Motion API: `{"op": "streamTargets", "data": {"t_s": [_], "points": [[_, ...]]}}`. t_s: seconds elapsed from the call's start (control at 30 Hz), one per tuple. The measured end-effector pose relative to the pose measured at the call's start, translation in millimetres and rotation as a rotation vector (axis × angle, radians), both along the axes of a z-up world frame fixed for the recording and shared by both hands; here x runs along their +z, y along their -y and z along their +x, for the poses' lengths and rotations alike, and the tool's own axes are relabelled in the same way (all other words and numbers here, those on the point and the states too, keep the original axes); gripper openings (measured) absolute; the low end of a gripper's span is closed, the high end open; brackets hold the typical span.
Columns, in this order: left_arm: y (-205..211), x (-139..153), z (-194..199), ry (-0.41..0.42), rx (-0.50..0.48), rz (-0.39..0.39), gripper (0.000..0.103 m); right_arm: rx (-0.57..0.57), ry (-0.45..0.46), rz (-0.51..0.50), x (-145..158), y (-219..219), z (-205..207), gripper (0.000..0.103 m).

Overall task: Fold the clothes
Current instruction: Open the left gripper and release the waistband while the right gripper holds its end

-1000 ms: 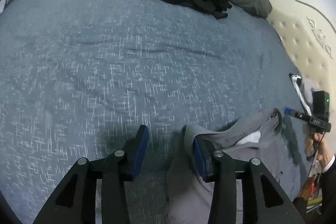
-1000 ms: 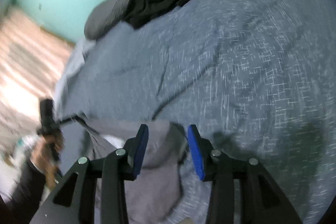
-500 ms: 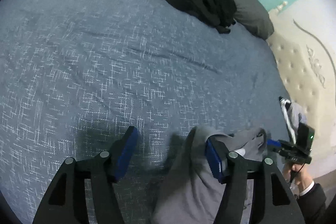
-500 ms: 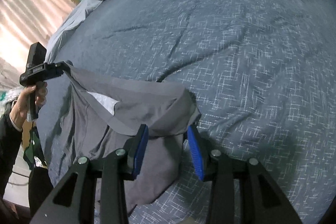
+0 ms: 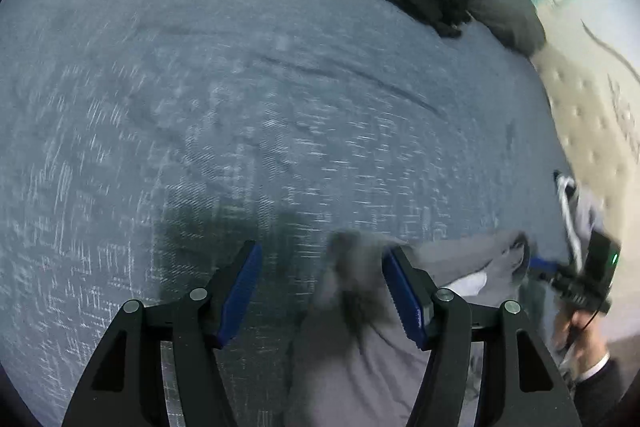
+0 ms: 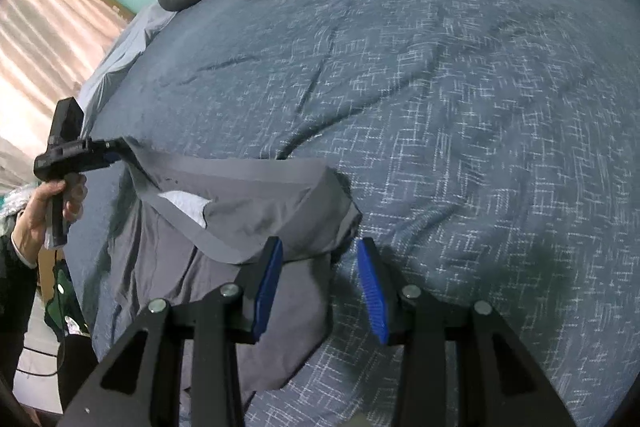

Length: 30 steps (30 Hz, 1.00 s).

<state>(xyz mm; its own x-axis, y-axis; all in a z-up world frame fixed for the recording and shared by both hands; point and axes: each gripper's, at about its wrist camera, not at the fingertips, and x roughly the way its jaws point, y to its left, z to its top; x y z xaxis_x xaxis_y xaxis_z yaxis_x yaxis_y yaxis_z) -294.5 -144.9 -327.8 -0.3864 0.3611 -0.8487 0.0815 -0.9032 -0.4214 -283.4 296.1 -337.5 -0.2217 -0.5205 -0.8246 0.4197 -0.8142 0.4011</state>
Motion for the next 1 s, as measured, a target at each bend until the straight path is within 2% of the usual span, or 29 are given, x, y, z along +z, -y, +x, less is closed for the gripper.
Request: {"op": "streamTargets", "data": {"t_s": [0.07,0.1,0.33,0.57,0.77,0.87,1.0], "points": [[-4,4,1,-0.011,-0.014,-0.02,0.069,-0.002,0.004,-0.002,1,-2,1,0.04],[-5,6,1,-0.017,-0.022,-0.03,0.075,-0.001,0.004,-0.004,2,-3,1,0.04],[-8,17,9,-0.046,-0.078,-0.09,0.076,0.012,-0.027,0.026,5,0,3,0.04],[0,4,29,-0.042,-0.13,-0.128,0.075,0.056,-0.055,0.101,3,8,3,0.04],[-7,-3,33,-0.062,-0.182,-0.208,0.076,0.114,-0.072,0.176,-4,29,3,0.04],[-11,-7,23,-0.081,-0.17,-0.181,0.076,0.113,-0.088,0.199,-5,39,-1,0.04],[-20,-11,11,-0.082,-0.174,-0.187,0.076,0.12,-0.113,0.194,-5,49,-7,0.04]]}}
